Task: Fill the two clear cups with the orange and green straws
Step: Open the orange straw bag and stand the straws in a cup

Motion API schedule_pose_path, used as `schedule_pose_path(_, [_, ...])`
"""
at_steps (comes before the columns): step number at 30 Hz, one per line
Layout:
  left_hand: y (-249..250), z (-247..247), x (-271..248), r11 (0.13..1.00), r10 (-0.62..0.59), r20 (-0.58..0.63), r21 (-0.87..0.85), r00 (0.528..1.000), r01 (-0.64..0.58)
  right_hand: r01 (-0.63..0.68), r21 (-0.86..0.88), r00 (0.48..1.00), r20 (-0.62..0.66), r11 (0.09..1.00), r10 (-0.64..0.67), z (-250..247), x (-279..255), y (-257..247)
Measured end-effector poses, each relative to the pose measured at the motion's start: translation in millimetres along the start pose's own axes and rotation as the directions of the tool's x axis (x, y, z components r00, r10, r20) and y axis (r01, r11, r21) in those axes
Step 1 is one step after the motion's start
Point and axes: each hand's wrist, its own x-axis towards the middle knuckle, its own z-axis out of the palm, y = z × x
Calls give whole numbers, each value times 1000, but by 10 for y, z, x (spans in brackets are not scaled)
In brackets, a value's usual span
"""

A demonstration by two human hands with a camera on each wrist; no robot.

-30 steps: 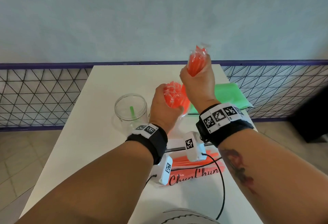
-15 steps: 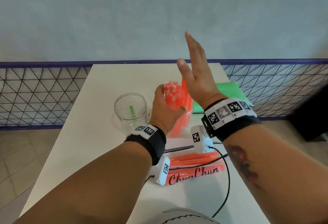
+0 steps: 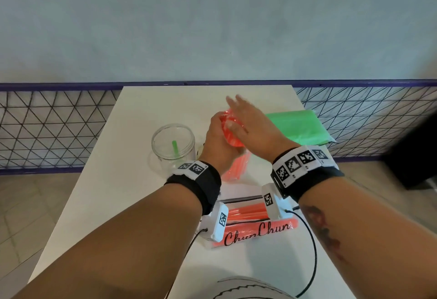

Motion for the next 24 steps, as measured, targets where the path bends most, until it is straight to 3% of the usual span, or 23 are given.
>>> schedule_pose_path(2, [59,-17,-13,998,-19,-9,-55,1000,19,-73,210,997,22,975,70,50,-24,-6])
schedule_pose_path(3, [80,-25,-19,997,-37,-23,-73,999,35,-125,369,990,-10,921,139,44,-15,-17])
schedule_pose_path(5, [118,-40,-36,995,-75,-56,-68,996,71,-196,680,950,-48,706,309,5,-12,-50])
schedule_pose_path(7, [131,-58,-30,996,-84,-92,-15,992,83,-225,826,920,6,516,392,28,-33,-52])
schedule_pose_path(8, [134,-64,-25,997,-82,-97,-1,992,83,-243,815,927,35,525,374,52,-61,-50])
schedule_pose_path(11, [143,-54,-17,998,-63,-84,2,994,63,-259,639,953,49,724,298,109,-132,50])
schedule_pose_path(13, [175,-60,-25,999,-46,-70,8,996,47,-269,545,957,62,794,282,77,-131,111])
schedule_pose_path(17, [226,-78,-47,999,-42,-85,-20,995,40,-249,605,969,166,756,185,3,-147,173])
schedule_pose_path(19, [261,-98,-69,999,-29,-92,-17,995,28,-202,606,977,73,769,199,0,-185,156])
schedule_pose_path(22, [282,-128,-61,997,-25,-120,66,992,33,-78,513,928,-276,855,251,-145,-274,-2])
schedule_pose_path(23, [274,-134,-64,996,-37,-115,72,993,46,-41,513,907,-341,857,247,-221,-308,-57])
schedule_pose_path(24, [255,-145,-75,995,-56,-109,72,992,64,-34,523,923,-310,852,227,-309,-334,-102])
